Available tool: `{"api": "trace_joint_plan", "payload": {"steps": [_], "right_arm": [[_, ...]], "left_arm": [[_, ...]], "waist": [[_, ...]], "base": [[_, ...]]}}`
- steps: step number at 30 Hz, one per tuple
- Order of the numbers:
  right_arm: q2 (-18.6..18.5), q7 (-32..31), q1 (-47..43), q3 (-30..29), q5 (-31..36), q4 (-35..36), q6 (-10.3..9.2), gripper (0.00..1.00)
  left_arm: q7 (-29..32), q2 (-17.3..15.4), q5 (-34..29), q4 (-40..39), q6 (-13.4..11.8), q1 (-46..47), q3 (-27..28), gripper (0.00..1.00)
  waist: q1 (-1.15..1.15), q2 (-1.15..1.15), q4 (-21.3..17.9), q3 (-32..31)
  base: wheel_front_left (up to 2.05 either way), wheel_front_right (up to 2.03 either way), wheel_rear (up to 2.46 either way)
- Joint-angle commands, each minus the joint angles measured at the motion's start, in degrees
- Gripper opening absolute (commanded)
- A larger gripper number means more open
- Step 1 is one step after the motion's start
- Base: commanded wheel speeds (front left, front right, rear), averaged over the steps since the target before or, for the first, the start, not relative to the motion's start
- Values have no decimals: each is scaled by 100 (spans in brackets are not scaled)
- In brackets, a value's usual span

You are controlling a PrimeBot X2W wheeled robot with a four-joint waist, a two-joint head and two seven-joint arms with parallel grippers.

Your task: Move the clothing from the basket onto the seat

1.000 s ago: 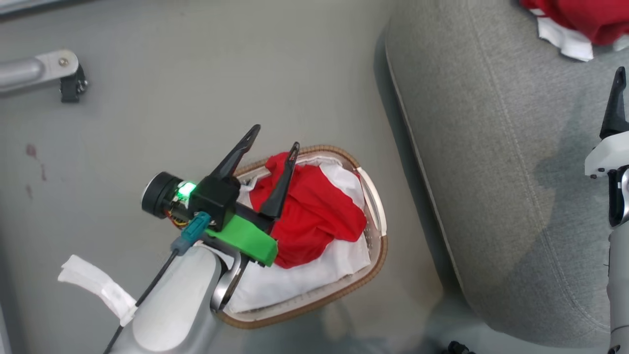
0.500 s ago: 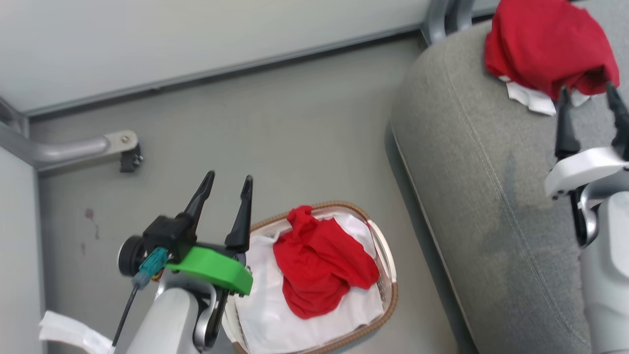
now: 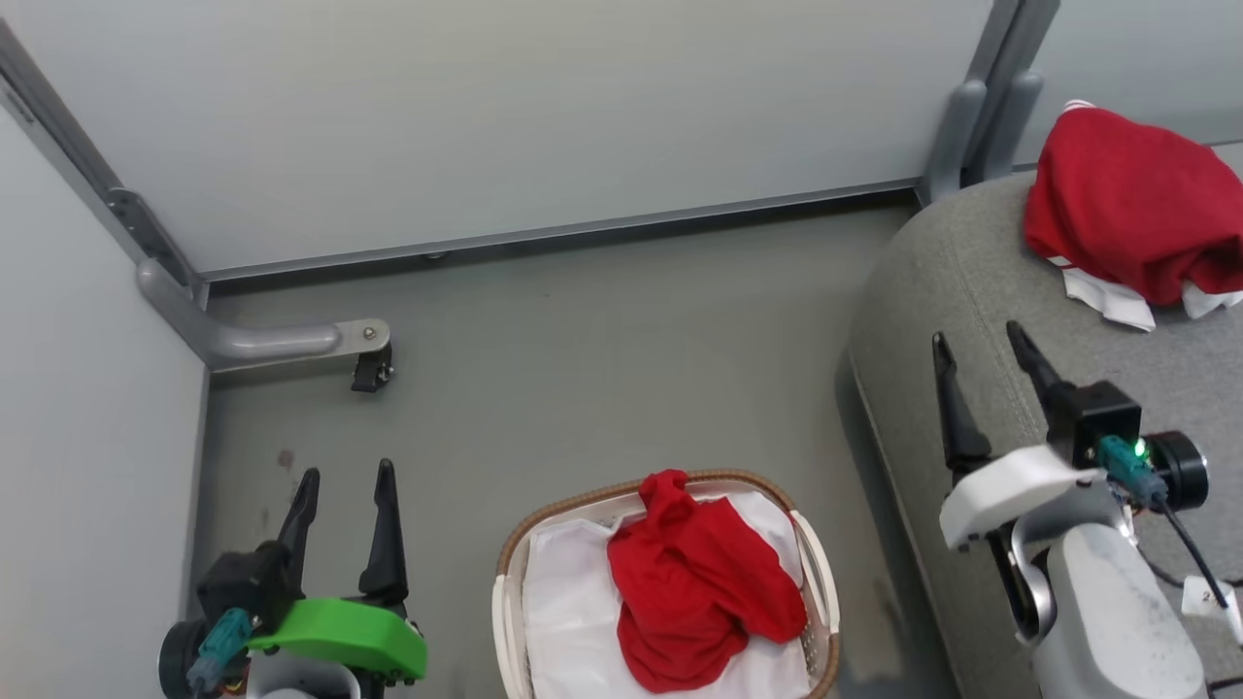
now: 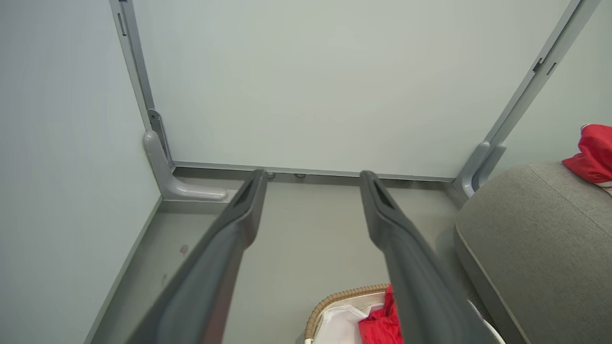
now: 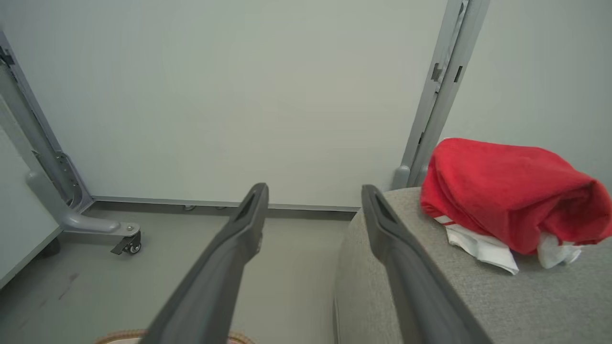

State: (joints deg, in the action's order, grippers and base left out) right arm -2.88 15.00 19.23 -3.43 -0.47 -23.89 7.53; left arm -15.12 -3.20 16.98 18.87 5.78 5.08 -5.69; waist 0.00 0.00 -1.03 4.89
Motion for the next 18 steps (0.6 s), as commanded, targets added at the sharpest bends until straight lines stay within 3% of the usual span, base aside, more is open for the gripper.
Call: {"api": "trace_joint_plan", "payload": {"steps": [1,9,18], "right_arm": [[-16,27,-211,81,-171,63,-7,100],[-13,28,-1062,540,-916,244,-8,100],[-12,28,-1263,688,-857,221,-7,100]], "left_arm": [[-5,5,-65,-39,-22,-134,66,100],[-5,29,-32,-140,-7,-620,326,100],[-5,27,20,-85,-35,-727,208,100]], "waist": [[0,0,189,-178],[0,0,207,-360],[0,0,127,-437]], "base": [[0,0,0],[0,0,0],[0,0,0]]}}
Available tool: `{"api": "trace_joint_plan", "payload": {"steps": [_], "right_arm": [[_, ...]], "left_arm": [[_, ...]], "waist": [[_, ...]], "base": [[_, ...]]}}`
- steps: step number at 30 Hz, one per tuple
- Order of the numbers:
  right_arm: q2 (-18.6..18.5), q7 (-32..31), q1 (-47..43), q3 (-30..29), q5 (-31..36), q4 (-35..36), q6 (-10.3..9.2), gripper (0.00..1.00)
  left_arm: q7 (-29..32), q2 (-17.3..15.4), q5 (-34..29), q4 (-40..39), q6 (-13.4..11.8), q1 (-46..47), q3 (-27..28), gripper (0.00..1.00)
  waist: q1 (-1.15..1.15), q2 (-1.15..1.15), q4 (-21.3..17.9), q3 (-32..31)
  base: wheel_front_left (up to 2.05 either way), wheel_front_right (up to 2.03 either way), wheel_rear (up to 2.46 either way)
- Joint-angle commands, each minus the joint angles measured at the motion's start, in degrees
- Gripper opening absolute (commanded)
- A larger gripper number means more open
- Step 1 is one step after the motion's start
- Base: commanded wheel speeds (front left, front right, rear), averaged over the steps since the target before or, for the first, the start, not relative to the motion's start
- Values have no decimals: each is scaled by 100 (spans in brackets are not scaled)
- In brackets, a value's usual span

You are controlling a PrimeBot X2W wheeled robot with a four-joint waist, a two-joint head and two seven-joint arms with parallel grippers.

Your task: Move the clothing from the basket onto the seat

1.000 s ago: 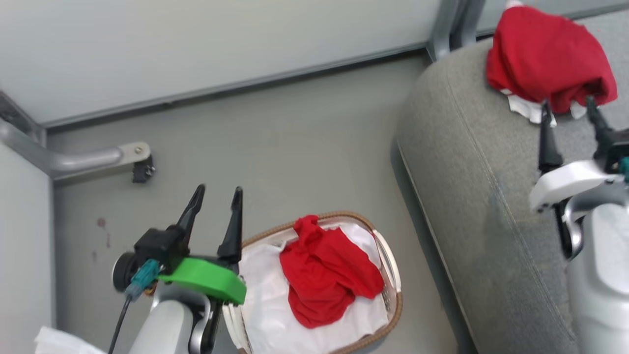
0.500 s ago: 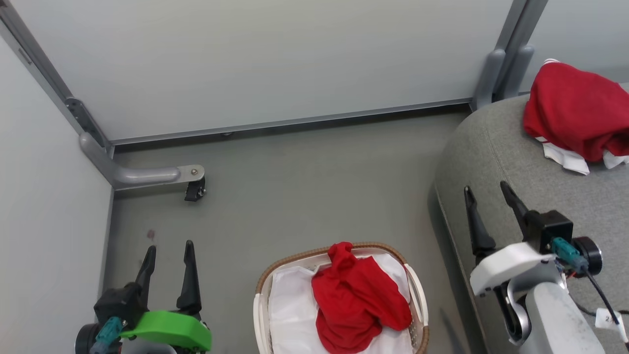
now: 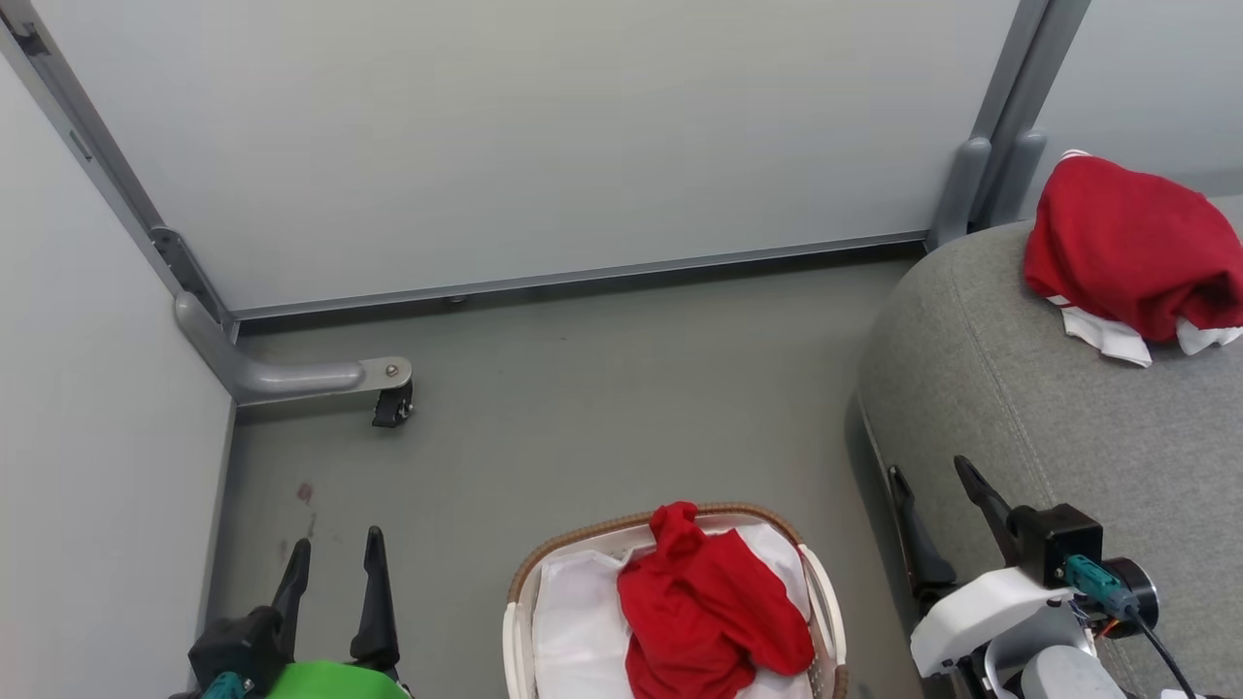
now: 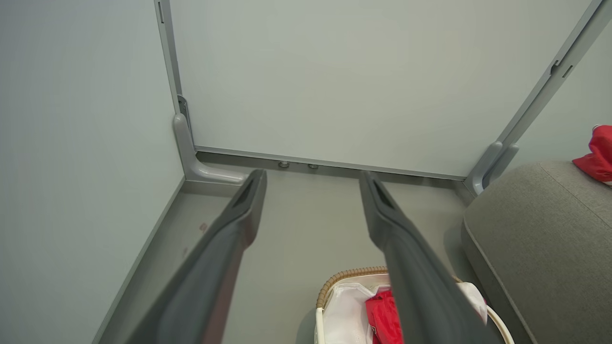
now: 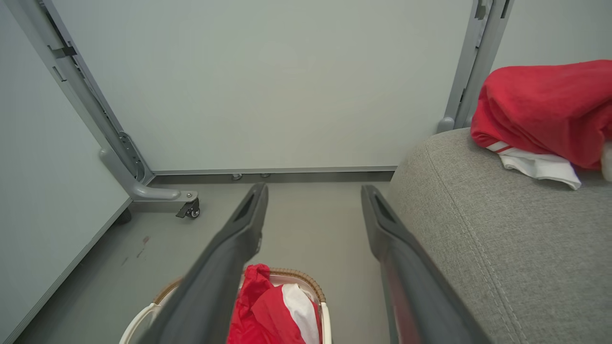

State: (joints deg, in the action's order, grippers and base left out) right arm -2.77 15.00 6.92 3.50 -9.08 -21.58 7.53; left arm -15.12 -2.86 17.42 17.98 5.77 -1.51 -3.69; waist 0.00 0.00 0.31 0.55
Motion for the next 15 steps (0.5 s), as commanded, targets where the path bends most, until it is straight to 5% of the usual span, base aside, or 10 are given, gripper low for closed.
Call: {"api": "trace_joint_plan", "payload": {"steps": [1,15], "right_arm": [[-24,28,-15,-11,8,-8,-7,100],[-23,28,-5,-45,27,53,-7,100]], "left_arm": [[-5,-7,-22,1,-39,-60,0,100],[-5,-7,-83,17,-20,-4,-59,100]], "waist": [[0,0,-14,-7],[0,0,-6,-5]], "base": [[0,0,0],[0,0,0]]}}
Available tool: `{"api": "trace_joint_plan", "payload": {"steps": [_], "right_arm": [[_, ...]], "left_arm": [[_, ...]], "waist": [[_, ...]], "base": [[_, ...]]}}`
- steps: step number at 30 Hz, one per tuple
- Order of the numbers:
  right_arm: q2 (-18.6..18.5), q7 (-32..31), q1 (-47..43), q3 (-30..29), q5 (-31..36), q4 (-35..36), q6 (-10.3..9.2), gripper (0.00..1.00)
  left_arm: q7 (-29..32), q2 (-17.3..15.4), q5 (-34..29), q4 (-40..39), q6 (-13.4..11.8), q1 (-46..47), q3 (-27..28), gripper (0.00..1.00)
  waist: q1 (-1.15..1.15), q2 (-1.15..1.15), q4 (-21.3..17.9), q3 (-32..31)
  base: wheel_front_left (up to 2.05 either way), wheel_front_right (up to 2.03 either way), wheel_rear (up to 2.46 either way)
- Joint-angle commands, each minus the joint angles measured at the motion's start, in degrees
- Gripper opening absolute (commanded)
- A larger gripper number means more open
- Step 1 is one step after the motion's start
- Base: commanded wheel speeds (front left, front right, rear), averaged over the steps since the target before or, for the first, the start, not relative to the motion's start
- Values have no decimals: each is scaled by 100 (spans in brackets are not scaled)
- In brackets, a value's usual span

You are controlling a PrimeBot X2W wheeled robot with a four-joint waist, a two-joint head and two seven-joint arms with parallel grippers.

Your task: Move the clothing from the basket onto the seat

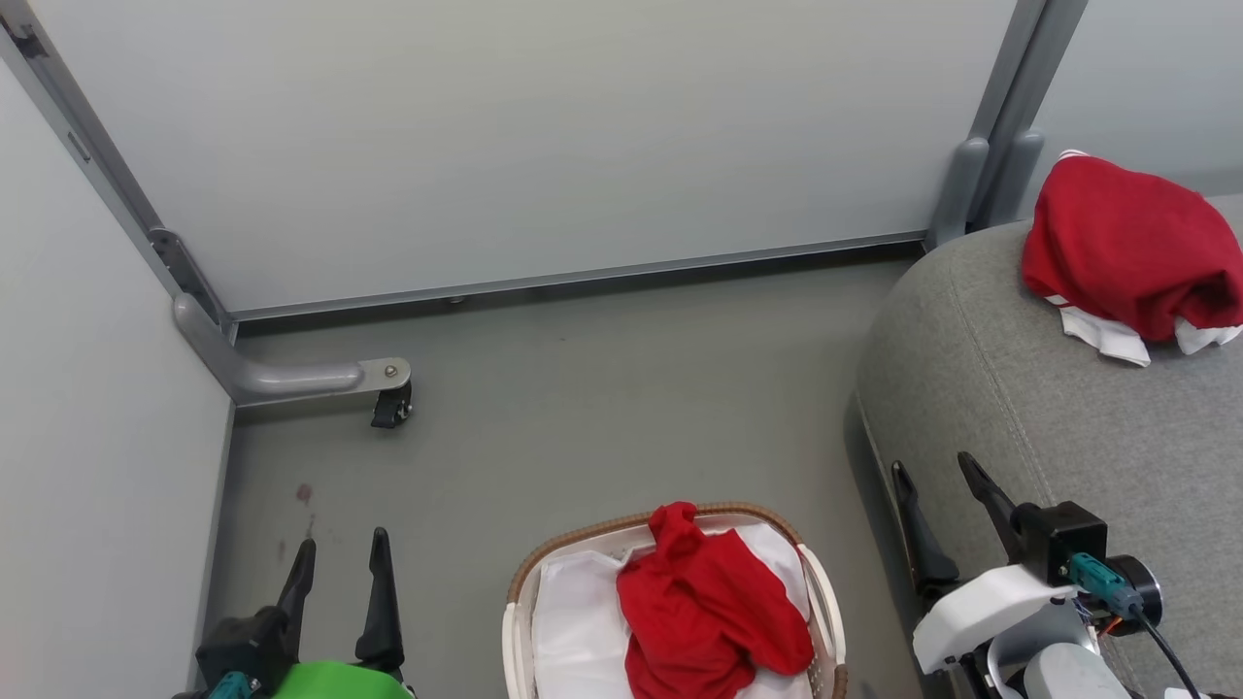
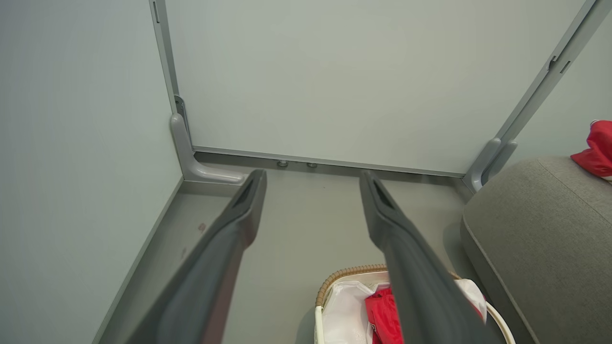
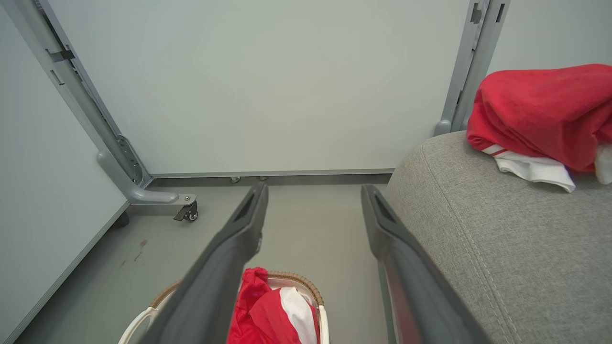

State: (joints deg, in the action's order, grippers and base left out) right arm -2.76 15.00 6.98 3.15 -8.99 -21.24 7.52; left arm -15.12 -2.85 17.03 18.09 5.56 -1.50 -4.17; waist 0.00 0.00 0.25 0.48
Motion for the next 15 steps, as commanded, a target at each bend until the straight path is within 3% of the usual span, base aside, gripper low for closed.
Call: {"api": "trace_joint_plan", "payload": {"steps": [1,15], "right_arm": [[-24,28,-9,-12,18,23,-6,100],[-25,28,234,-236,87,302,-6,100]], "left_arm": [[-5,-8,-46,7,4,-6,-14,100],[-5,-8,-307,71,102,440,-314,100]], "waist": [[0,0,-3,6],[0,0,-225,491]], "base": [[0,0,0],[0,0,0]]}}
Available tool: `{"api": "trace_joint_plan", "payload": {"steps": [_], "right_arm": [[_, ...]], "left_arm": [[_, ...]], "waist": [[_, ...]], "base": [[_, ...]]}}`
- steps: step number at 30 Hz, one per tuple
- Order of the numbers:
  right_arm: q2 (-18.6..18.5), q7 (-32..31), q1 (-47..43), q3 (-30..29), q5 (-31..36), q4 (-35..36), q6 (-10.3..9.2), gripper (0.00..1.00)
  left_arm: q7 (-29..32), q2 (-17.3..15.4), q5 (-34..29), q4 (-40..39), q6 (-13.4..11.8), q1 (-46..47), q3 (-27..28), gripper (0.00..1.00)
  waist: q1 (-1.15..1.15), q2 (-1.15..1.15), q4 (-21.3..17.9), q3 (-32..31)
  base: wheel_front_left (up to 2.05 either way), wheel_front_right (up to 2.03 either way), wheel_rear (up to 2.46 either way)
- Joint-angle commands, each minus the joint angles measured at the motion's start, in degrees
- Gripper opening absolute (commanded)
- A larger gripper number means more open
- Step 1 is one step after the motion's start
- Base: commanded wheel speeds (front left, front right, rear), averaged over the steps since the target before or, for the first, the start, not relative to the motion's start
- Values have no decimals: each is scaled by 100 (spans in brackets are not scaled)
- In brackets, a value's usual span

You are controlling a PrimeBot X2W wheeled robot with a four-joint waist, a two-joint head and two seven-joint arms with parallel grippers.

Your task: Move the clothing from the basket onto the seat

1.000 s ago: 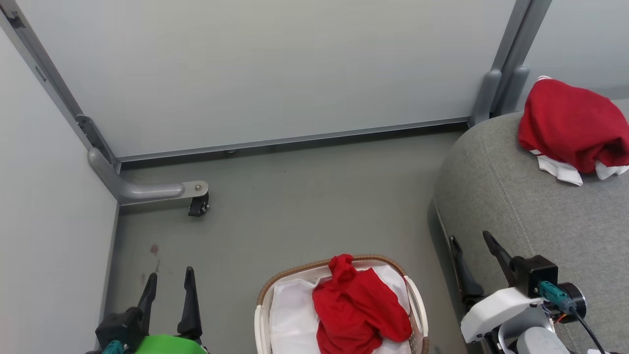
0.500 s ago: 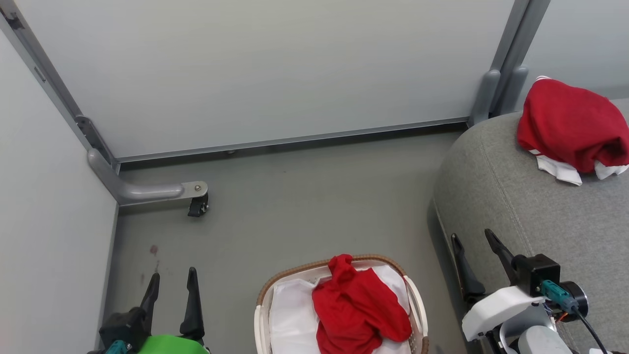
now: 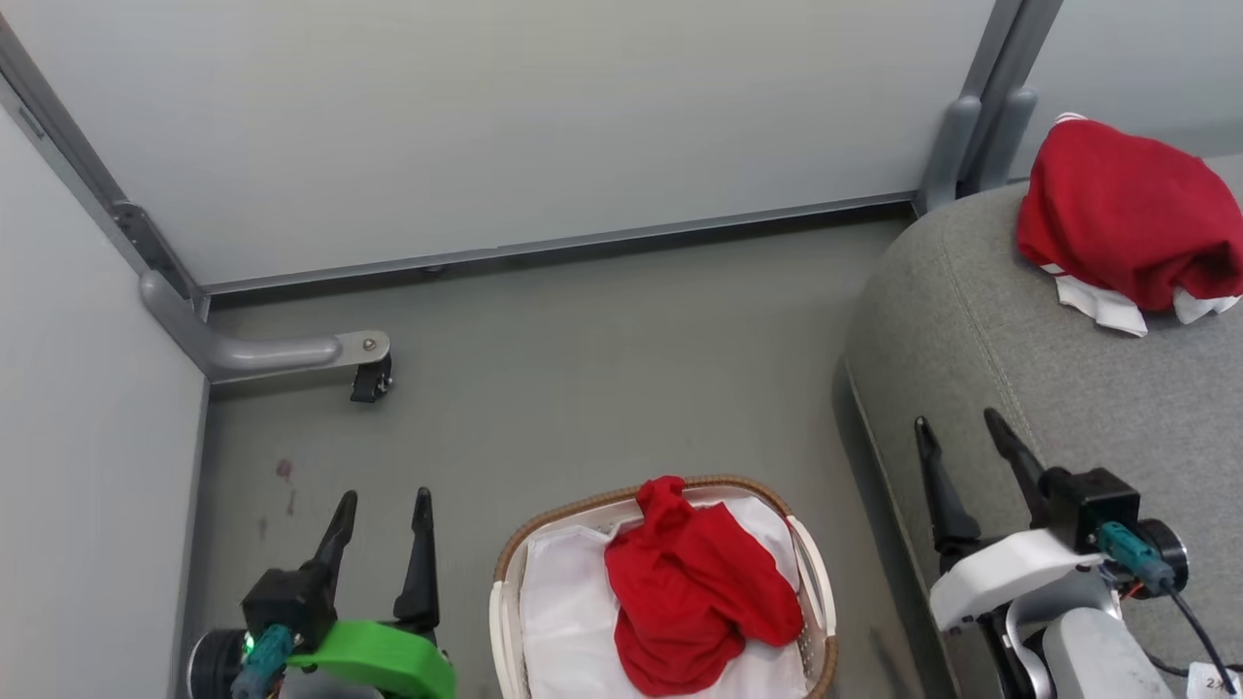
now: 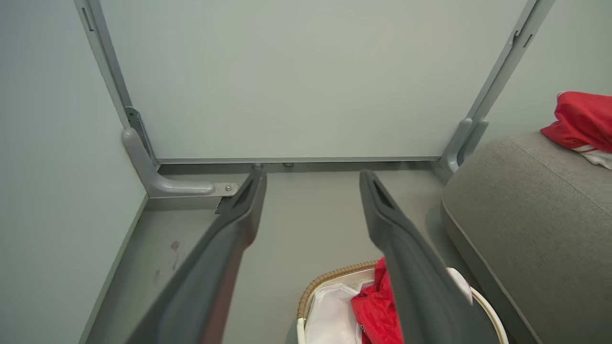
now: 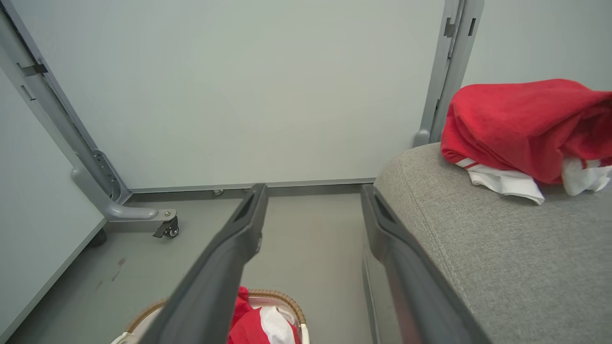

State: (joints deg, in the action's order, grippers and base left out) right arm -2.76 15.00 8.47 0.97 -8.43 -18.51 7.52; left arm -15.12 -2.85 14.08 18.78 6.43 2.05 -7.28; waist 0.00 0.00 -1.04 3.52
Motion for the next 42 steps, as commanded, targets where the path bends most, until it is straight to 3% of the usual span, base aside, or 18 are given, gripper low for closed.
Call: {"api": "trace_joint_plan", "payload": {"steps": [1,12,24,42], "right_arm": [[-23,28,136,-74,53,76,-6,100],[-21,27,928,-541,231,709,-6,100],[-18,20,1860,-192,-97,1367,-6,100],[-18,20,2358,130,-557,1730,-6,100]], "left_arm": [[-5,-8,-35,26,26,198,-81,100],[-5,-15,-195,743,103,1641,-1241,100],[-6,-153,-257,2228,117,3216,-2591,100],[60,-393,390,3833,115,4753,-4239,100]], "waist": [[0,0,-128,285],[0,0,-596,1805],[0,0,-1350,3365],[0,0,-2071,4408]], "base": [[0,0,0],[0,0,0],[0,0,0],[0,0,0]]}}
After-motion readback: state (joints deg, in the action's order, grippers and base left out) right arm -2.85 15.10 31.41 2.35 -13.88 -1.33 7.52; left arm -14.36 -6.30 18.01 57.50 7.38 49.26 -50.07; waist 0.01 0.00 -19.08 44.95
